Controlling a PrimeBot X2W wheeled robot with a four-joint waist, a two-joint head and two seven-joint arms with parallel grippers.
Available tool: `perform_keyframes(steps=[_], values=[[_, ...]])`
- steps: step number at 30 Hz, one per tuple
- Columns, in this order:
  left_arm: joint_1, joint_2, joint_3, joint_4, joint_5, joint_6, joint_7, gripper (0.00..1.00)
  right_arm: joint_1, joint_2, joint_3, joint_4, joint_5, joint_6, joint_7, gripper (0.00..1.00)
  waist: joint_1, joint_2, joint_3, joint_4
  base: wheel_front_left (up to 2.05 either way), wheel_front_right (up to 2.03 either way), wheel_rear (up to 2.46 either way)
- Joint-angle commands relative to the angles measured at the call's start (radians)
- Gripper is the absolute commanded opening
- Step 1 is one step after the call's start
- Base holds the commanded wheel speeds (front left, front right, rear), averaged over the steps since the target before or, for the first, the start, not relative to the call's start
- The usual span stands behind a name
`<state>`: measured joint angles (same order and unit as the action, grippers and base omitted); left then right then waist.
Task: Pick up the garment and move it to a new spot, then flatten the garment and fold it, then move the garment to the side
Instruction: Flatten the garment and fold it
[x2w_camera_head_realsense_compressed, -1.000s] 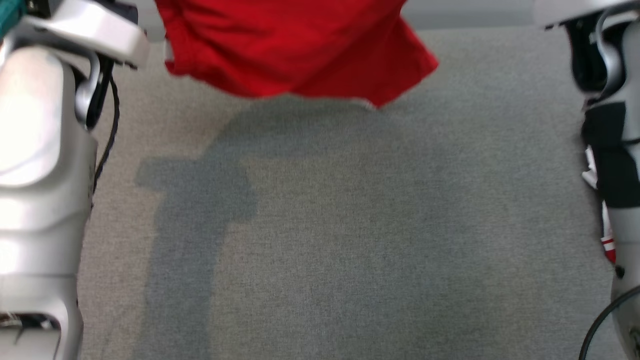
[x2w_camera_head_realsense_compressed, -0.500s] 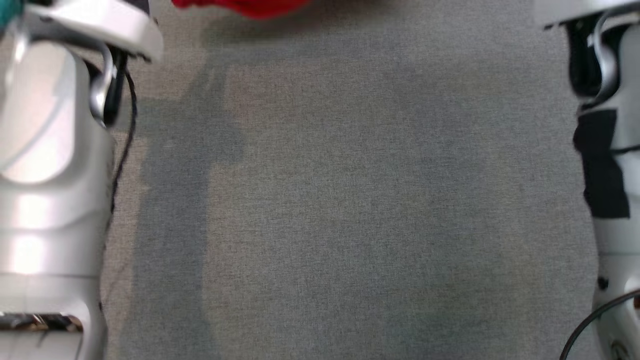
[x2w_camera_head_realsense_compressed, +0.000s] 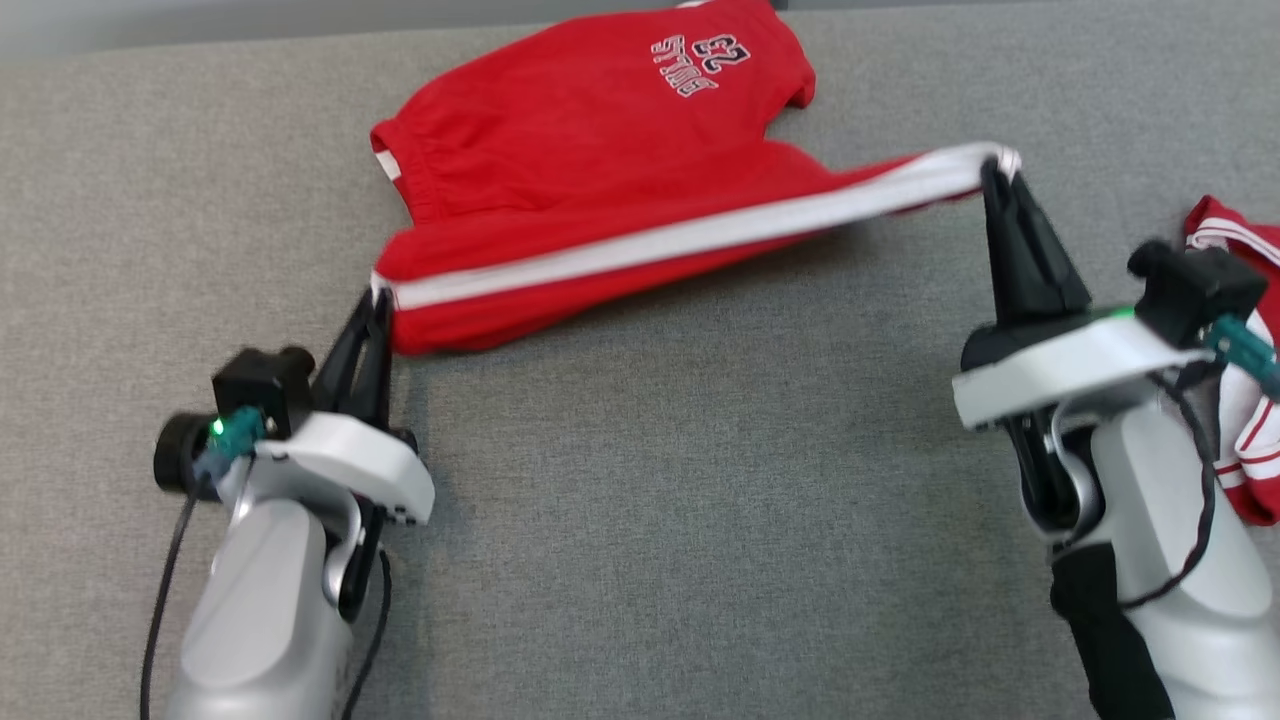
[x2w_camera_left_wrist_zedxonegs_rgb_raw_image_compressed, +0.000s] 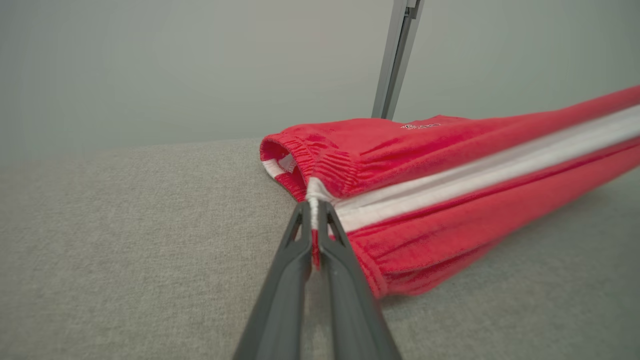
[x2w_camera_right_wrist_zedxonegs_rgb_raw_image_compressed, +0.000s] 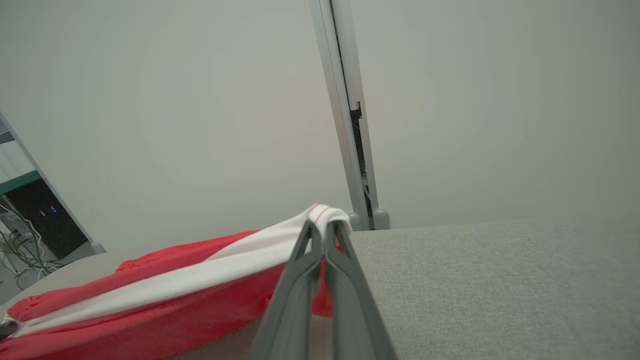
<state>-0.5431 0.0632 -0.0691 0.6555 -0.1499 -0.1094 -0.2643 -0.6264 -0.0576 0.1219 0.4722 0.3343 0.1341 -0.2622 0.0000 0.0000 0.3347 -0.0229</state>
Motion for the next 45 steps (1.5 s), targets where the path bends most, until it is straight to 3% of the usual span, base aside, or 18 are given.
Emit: perform_keyframes(steps=[1, 22, 40, 45], values=[[0.038, 0.017, 0.013, -0.005, 0.001, 0.003, 0.001, 0.00, 0.037, -0.016, -0.018, -0.011, 0.014, -0.006, -0.004, 0.00, 0.0000, 0.0000, -0.027, 0.003, 0.00, 0.00, 0.00], [0.443, 0.001, -0.001, -0.096, -0.039, 0.008, 0.001, 0.00, 0.420, -0.005, -0.039, -0.066, 0.129, -0.008, -0.005, 0.00, 0.0000, 0.0000, -0.319, 0.002, 0.00, 0.00, 0.00], [0.623, -0.005, -0.038, -0.224, -0.059, 0.018, 0.001, 0.00, 0.632, -0.013, -0.012, -0.189, 0.130, -0.007, -0.005, 0.00, 0.0000, 0.0000, -0.386, 0.051, 0.00, 0.00, 0.00], [0.604, -0.006, -0.065, -0.273, -0.068, 0.007, 0.001, 0.00, 0.606, -0.020, -0.022, -0.220, 0.111, -0.007, -0.005, 0.00, 0.0000, 0.0000, -0.375, 0.066, 0.00, 0.00, 0.00]])
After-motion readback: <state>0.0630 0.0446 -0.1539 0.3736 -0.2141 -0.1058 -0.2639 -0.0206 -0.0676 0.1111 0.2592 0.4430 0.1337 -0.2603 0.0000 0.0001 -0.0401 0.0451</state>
